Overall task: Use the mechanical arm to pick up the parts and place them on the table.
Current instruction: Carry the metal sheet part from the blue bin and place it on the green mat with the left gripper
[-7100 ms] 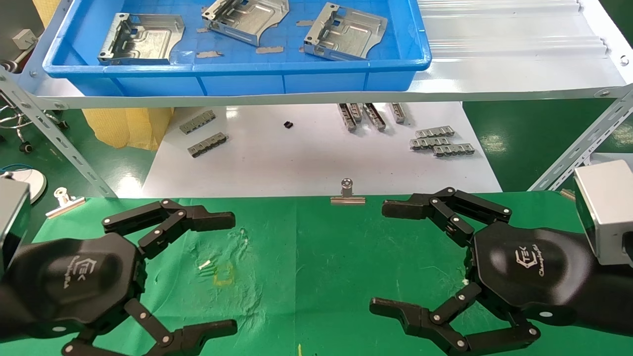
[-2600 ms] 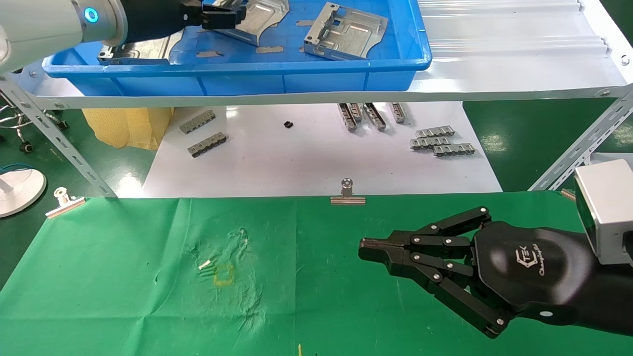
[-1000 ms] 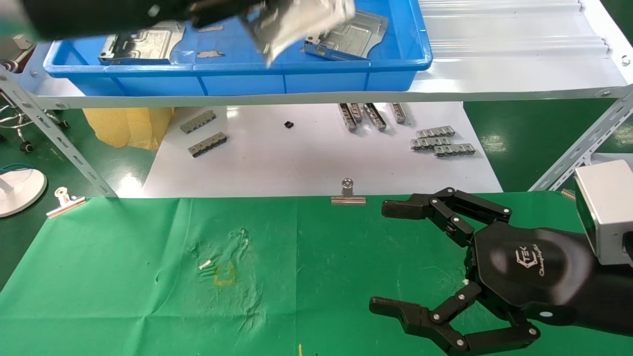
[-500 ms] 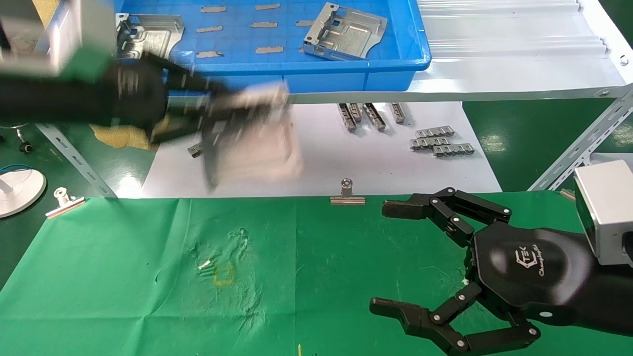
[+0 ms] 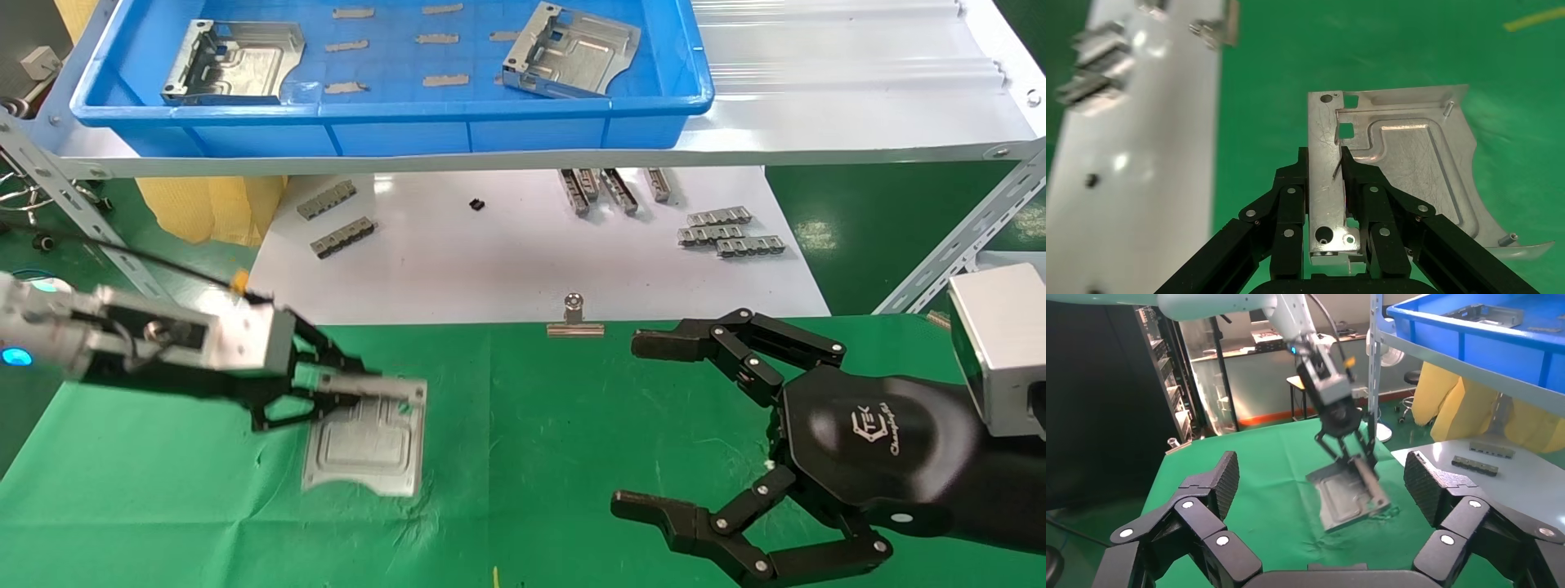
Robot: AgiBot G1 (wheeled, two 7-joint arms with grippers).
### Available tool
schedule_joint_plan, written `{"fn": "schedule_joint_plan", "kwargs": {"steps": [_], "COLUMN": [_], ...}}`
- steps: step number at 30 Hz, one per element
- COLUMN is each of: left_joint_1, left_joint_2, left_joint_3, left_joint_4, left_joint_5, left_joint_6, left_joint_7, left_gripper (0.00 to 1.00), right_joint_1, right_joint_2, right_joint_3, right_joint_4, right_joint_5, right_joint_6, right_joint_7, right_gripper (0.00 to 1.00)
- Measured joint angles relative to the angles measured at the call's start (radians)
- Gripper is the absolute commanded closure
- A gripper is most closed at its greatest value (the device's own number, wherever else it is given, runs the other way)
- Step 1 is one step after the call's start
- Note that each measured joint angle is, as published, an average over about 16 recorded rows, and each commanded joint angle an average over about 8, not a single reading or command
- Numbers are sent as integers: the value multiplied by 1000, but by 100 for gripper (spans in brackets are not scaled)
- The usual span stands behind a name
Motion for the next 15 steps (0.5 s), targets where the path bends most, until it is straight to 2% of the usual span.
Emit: {"fn": "schedule_joint_plan", "kwargs": {"steps": [7,8,15], "left_joint_1": [14,15,13], "left_joint_2": [42,46,62], "left_joint_3": [16,16,9], "left_joint_4": [94,105,161], "left_joint_5": [21,22,14], "left_joint_6": [-36,-42,-55], "left_joint_7": [82,92,142], "left_gripper": [9,0,0], "right_joint_1": [0,0,0], "right_joint_2": [0,0,0], "right_joint_3": [0,0,0], "right_joint_4": [0,0,0], "right_joint_5": [0,0,0], "right_joint_6": [0,0,0], "right_joint_7": [0,0,0], "right_gripper": [0,0,0]}}
